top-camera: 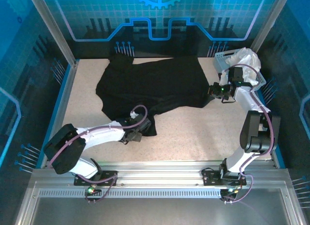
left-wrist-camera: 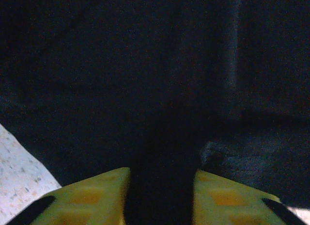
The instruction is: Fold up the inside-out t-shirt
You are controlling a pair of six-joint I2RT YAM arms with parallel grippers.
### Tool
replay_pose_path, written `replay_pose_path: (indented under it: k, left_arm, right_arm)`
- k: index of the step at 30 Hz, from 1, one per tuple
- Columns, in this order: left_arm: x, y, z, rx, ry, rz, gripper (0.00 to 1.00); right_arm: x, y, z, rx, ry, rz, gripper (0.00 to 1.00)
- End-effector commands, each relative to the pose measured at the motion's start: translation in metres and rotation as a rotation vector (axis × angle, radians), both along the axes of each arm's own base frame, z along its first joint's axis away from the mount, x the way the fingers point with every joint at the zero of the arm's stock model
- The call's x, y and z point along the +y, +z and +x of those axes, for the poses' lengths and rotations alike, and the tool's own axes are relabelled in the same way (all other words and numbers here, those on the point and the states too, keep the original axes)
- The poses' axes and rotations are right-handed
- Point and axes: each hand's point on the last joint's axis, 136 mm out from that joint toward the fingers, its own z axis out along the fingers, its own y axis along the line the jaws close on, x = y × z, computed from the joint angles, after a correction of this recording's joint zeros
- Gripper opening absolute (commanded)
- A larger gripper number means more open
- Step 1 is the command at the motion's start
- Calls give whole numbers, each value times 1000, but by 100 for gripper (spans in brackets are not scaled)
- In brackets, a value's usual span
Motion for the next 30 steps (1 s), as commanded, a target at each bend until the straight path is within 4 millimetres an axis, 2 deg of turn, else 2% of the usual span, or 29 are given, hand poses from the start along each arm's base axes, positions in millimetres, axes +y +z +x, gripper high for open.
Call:
replay_pose_path:
  k: [1, 4, 7, 12, 16, 22, 30]
  left_arm:
    - [-12, 11, 23, -30, -34, -53, 31]
    - [-15, 9, 26, -5, -44, -57, 33]
    - [-11, 8, 21, 25, -49, -38, 38]
    - [-3, 15, 4, 50, -16, -63, 44]
    - [4, 11, -12, 85, 11, -84, 45]
    - [7, 1, -21, 136, 30, -77, 43]
    - [7, 4, -17, 114, 25, -77, 37]
  right_arm:
    - [8, -6, -2, 12, 35, 17, 0]
    - [8, -6, -4, 16, 37, 14, 0]
    - [8, -6, -4, 17, 37, 12, 0]
    - [9, -9, -3, 22, 40, 17, 0]
    - [11, -9, -1, 24, 44, 18, 0]
    - [14, -10, -1, 25, 52, 18, 0]
    - [14, -9, -3, 23, 55, 13, 0]
